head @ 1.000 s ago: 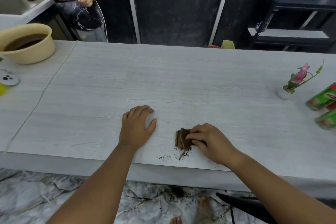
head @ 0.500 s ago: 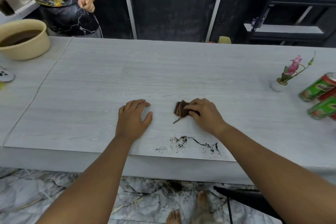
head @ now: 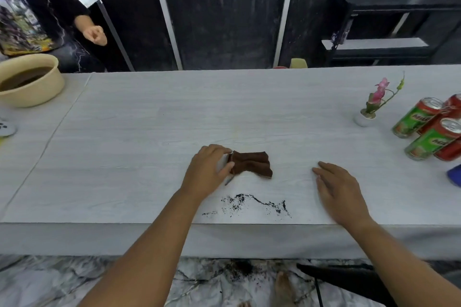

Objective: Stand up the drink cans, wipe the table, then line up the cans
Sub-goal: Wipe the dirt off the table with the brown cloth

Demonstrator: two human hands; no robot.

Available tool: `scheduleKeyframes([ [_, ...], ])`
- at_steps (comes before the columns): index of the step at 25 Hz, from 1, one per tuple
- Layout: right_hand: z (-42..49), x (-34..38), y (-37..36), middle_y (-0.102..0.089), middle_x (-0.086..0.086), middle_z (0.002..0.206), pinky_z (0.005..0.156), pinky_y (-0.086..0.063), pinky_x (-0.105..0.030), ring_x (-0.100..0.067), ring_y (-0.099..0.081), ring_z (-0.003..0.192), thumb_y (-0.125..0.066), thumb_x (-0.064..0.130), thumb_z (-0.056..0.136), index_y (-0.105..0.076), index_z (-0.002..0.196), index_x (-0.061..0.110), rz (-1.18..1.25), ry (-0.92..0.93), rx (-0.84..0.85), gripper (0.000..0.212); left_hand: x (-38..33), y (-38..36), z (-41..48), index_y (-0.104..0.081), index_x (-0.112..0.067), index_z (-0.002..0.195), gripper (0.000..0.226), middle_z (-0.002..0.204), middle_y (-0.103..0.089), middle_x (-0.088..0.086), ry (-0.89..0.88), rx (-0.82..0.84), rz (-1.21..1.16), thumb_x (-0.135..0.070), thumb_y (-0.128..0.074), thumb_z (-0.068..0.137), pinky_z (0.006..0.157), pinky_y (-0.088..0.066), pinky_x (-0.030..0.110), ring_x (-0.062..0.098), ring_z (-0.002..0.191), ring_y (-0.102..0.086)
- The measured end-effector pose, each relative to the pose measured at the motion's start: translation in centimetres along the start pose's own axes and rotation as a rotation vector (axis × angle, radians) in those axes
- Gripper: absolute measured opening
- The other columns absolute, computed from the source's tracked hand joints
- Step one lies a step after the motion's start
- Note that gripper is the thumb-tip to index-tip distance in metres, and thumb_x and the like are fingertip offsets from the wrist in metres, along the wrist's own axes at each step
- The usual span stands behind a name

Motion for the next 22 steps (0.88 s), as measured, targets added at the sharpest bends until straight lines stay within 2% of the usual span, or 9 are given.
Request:
scheduleKeyframes([
  [2, 0.2, 0.3, -0.1, -0.067, -0.005, 0.143, 0.108, -0.051, -0.054, -0.029, -0.062, 0.13, -0.068, 0.012, 0.099, -0.077, 0.128, 0.017, 0.0, -0.01, -0.009, 0.031, -3.3, -1.4, 1.6, -0.067, -0.03, 0.144, 0.047, 0.142, -0.064, -0.012, -0.123, 0.096, -0.022, -0.044, -0.074, 0.099, 0.113, -0.044, 0.041, 0.016, 0.132, -0.054],
  [4, 0.1, 0.1, 0.1, -0.068, -0.006, 0.142, 0.108, -0.051, -0.053, -0.029, -0.062, 0.13, -0.068, 0.011, 0.099, -0.077, 0.128, 0.016, 0.005, 0.002, -0.014, 0.031, -4.8, -2.5, 3.0, -0.061, -0.033, 0.152, 0.055, 0.148, -0.062, -0.012, -0.16, 0.202, 0.027, -0.044, -0.073, 0.1, 0.115, -0.041, 0.042, 0.016, 0.136, -0.052],
  [7, 0.1, 0.0, 0.2, -0.068, -0.007, 0.142, 0.108, -0.05, -0.053, -0.031, -0.062, 0.13, -0.07, 0.008, 0.097, -0.078, 0.127, 0.015, 0.015, -0.003, -0.02, 0.031, -4.8, -3.0, 3.5, -0.062, -0.032, 0.152, 0.053, 0.138, -0.068, -0.009, -0.143, 0.283, 0.083, -0.041, -0.072, 0.101, 0.11, -0.044, 0.043, 0.019, 0.127, -0.054],
  [10, 0.1, 0.0, 0.1, -0.068, -0.007, 0.143, 0.11, -0.049, -0.053, -0.03, -0.062, 0.131, -0.069, 0.01, 0.099, -0.077, 0.128, 0.015, 0.015, -0.008, -0.019, 0.031, -3.9, -2.5, 2.1, -0.069, -0.026, 0.144, 0.045, 0.125, -0.071, -0.007, -0.051, 0.195, 0.029, -0.039, -0.074, 0.101, 0.104, -0.048, 0.041, 0.018, 0.118, -0.057],
  [14, -0.1, -0.1, 0.1, -0.067, -0.007, 0.144, 0.112, -0.048, -0.052, -0.029, -0.06, 0.133, -0.067, 0.011, 0.1, -0.076, 0.13, 0.014, 0.027, 0.007, -0.017, 0.031, 0.0, 0.5, -1.6, -0.074, -0.023, 0.135, 0.041, 0.114, -0.069, -0.008, 0.189, 0.041, 0.0, -0.039, -0.078, 0.097, 0.095, -0.053, 0.036, 0.016, 0.112, -0.061],
  [18, -0.1, -0.1, 0.0, -0.067, -0.008, 0.143, 0.112, -0.048, -0.051, -0.031, -0.06, 0.132, -0.067, 0.009, 0.099, -0.077, 0.128, 0.013, 0.022, 0.001, -0.019, 0.031, 4.8, 4.9, -6.0, -0.075, -0.02, 0.126, 0.035, 0.108, -0.066, -0.006, 0.436, -0.099, 0.075, -0.038, -0.08, 0.096, 0.08, -0.056, 0.035, 0.018, 0.094, -0.065],
  [22, -0.2, 0.0, -0.2, -0.067, -0.006, 0.144, 0.115, -0.044, -0.045, -0.029, -0.058, 0.134, -0.066, 0.01, 0.1, -0.076, 0.129, 0.013, 0.016, -0.003, -0.016, 0.031, 5.0, 6.1, -10.7, -0.072, -0.014, 0.109, 0.025, 0.102, -0.066, 0.0, 0.512, -0.179, 0.115, -0.033, -0.081, 0.096, 0.069, -0.052, 0.033, 0.023, 0.084, -0.067],
])
Point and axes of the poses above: each hand's wrist, its own z-axis towards the middle knuckle, its own y-axis out of the back of the hand, x = y × z, the point moved 2 cm from there along z, towards the middle knuckle
